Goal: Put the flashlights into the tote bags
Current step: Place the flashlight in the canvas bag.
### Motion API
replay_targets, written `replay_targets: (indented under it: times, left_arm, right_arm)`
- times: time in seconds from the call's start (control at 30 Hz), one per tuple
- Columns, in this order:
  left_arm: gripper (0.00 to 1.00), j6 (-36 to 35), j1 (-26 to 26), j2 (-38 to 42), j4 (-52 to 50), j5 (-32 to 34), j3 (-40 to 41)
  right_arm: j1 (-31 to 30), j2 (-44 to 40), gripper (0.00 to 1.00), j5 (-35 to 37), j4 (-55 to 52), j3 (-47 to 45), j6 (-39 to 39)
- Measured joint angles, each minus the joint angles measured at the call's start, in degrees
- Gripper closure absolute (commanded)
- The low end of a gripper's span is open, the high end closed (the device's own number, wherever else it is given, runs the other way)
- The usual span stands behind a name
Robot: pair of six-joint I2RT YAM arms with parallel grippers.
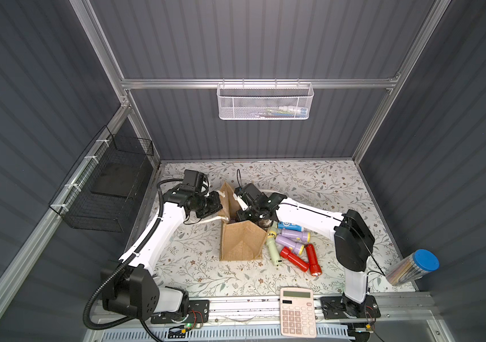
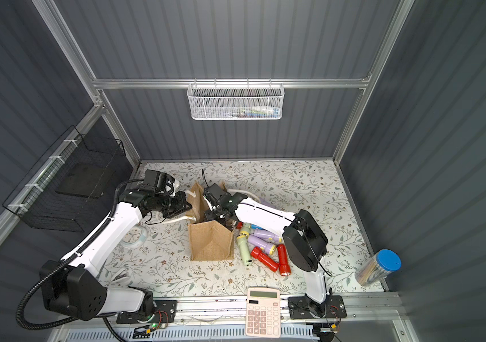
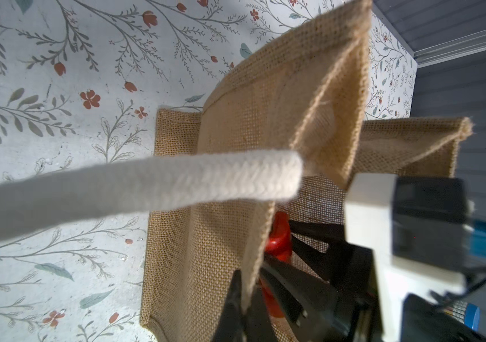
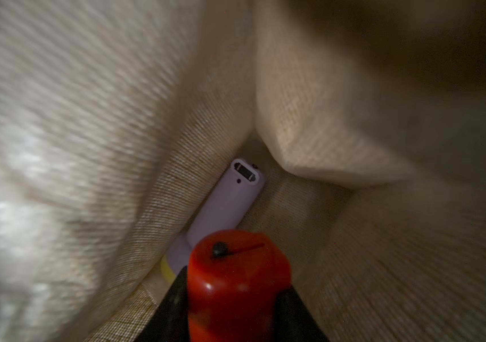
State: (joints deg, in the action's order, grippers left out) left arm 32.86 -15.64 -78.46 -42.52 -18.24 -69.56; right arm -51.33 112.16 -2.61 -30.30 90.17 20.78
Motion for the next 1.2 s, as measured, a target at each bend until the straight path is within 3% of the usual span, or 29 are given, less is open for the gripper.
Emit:
replay_targets:
  times: [0.47,0.57,0.63,1.2]
  left_arm:
    - [1.00,-0.04,0.00,0.35,-1.36,1.77,-0.02]
    - [1.00,-0.04,0.13,0.35,-1.29,2.16,-0.22]
    - [1.00,-0.13,0.33,0.35,-1.36,2.14,-0.55]
    - [1.00,-1.79,0.37,0.09,-1.05,1.03,-0.72]
  right_arm:
    - [-0.17,7.34,0.78,8.09,-4.76,3.26,1.29]
    - [-0.24,8.79,0.68,8.81,-6.10,3.32,1.31]
    - [-0.24,10.14,0.55,8.92,-7.02,3.32,1.29]
    - [-0.20,9.92,0.37,5.84,-8.31,3.34,0.72]
